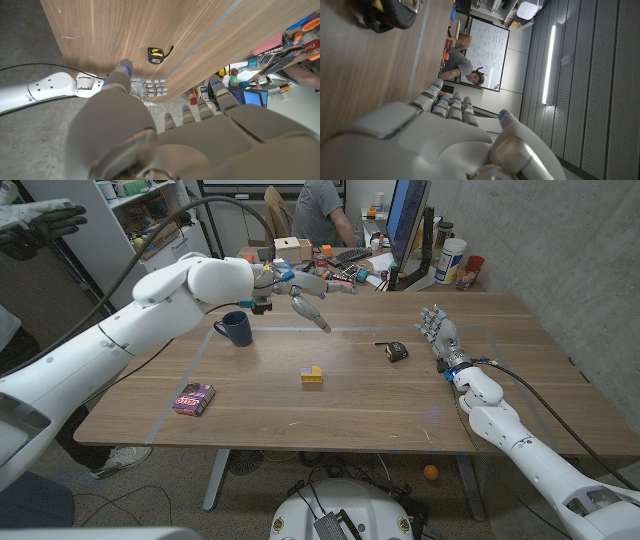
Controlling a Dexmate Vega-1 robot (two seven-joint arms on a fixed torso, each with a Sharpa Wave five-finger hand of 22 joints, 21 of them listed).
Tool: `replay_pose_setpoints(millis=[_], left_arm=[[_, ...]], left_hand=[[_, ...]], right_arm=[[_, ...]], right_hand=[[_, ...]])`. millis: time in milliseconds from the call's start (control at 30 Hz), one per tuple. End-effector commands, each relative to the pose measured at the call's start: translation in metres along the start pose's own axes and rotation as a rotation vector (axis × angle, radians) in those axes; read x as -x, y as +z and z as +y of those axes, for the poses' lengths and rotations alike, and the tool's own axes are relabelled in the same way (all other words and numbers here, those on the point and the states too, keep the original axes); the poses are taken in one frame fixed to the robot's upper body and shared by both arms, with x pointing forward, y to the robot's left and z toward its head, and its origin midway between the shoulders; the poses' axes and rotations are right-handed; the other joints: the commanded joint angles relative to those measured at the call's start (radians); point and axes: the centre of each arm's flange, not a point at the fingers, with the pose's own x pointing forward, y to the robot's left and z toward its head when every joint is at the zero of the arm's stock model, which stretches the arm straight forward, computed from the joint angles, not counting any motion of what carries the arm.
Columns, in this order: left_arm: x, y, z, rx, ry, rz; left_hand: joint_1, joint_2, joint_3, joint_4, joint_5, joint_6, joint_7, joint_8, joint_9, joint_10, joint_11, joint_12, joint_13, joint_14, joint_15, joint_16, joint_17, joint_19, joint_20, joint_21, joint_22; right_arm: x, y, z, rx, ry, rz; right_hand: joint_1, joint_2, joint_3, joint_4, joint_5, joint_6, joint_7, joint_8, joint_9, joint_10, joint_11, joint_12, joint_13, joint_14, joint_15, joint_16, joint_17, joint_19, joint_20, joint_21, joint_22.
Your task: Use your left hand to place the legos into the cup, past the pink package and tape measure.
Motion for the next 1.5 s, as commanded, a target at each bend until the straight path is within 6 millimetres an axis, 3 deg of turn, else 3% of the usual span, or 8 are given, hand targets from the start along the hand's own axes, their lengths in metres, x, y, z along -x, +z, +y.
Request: replay_pose_setpoints(millis=[33, 167, 333, 600, 800, 1100, 1500], left_arm=[[-0.009, -0.004, -0.014, 0.012, -0.080, 0.011], [-0.013, -0.004, -0.019, -0.003, -0.110, 0.021], [-0.016, -0.006, -0.024, -0.004, -0.158, 0.034], [-0.021, -0.006, -0.029, -0.017, -0.204, 0.049], [-0.025, -0.007, -0.032, -0.015, -0.228, 0.048], [-0.028, -0.008, -0.040, -0.034, -0.269, 0.067], [-0.036, -0.012, -0.051, -0.080, -0.312, 0.103]], left_hand=[[-0.013, -0.010, -0.023, 0.011, 0.003, 0.003, 0.001, 0.008, 0.006, 0.015, -0.006, 0.015, 0.003, 0.013, -0.015, 0.015, 0.004, 0.006, 0.007, -0.004, 0.003], [-0.012, 0.015, -0.027, 0.019, -0.006, 0.015, -0.002, 0.014, 0.006, 0.019, -0.032, 0.020, 0.005, 0.022, -0.040, 0.020, 0.006, 0.007, -0.004, -0.008, 0.004], [0.009, 0.051, -0.025, 0.018, -0.031, 0.003, -0.003, 0.013, 0.006, -0.013, -0.011, 0.013, 0.009, -0.003, -0.024, 0.013, 0.010, -0.032, -0.010, -0.028, 0.005], [0.028, 0.078, -0.020, 0.015, -0.053, -0.019, -0.002, 0.008, 0.006, -0.036, 0.002, 0.009, 0.012, -0.017, -0.008, 0.013, 0.013, -0.038, -0.010, -0.032, 0.006], [0.034, 0.086, -0.022, 0.014, -0.065, -0.027, -0.002, 0.008, 0.006, -0.039, 0.014, 0.011, 0.013, -0.021, -0.003, 0.014, 0.014, -0.035, -0.024, -0.032, 0.007], [0.044, 0.092, -0.026, 0.010, -0.081, -0.021, -0.002, 0.014, 0.006, -0.040, 0.006, 0.016, 0.015, -0.016, -0.005, 0.017, 0.014, -0.027, -0.011, -0.031, 0.006], [0.065, 0.103, -0.026, 0.003, -0.094, -0.014, -0.002, 0.018, 0.007, -0.053, -0.005, 0.015, 0.017, -0.024, -0.009, 0.016, 0.014, -0.033, -0.020, -0.036, 0.005]], right_arm=[[0.002, -0.001, 0.000, 0.000, -0.003, 0.002], [0.002, 0.000, 0.000, 0.000, -0.004, 0.001], [0.002, 0.000, 0.000, 0.000, -0.007, 0.000], [0.000, -0.001, 0.000, -0.002, -0.005, 0.001], [0.000, -0.003, -0.001, -0.005, -0.007, 0.005], [0.000, -0.005, -0.002, -0.003, -0.014, 0.010], [-0.006, -0.006, 0.000, -0.005, -0.012, 0.013]], right_hand=[[-0.009, -0.002, -0.001, 0.000, 0.006, -0.002, 0.006, 0.008, 0.003, 0.002, 0.005, 0.009, 0.003, 0.002, 0.006, 0.006, 0.001, 0.002, 0.006, 0.009, 0.005], [-0.010, -0.002, -0.002, 0.000, 0.006, 0.001, 0.002, 0.009, 0.003, 0.002, 0.005, 0.009, 0.003, 0.002, 0.008, 0.006, 0.001, 0.002, 0.008, 0.009, 0.005], [-0.012, -0.004, -0.004, -0.001, 0.008, 0.012, 0.012, 0.013, 0.003, 0.011, 0.007, 0.012, 0.003, 0.005, 0.009, 0.007, 0.000, 0.003, 0.008, 0.009, 0.005], [-0.014, -0.005, -0.007, -0.001, 0.009, 0.015, 0.014, 0.013, 0.003, 0.014, 0.007, 0.013, 0.003, 0.008, 0.010, 0.008, 0.000, 0.004, 0.008, 0.010, 0.005], [-0.016, -0.006, -0.008, -0.001, 0.010, 0.015, 0.013, 0.012, 0.003, 0.015, 0.006, 0.013, 0.003, 0.008, 0.009, 0.007, 0.000, 0.004, 0.009, 0.009, 0.005], [-0.017, -0.006, -0.010, -0.001, 0.011, 0.015, 0.012, 0.012, 0.003, 0.015, 0.007, 0.012, 0.002, 0.008, 0.011, 0.007, 0.000, 0.003, 0.010, 0.009, 0.005], [-0.020, -0.006, -0.012, 0.000, 0.013, 0.015, 0.013, 0.011, 0.003, 0.016, 0.008, 0.012, 0.002, 0.009, 0.011, 0.007, 0.000, 0.004, 0.009, 0.009, 0.005]])
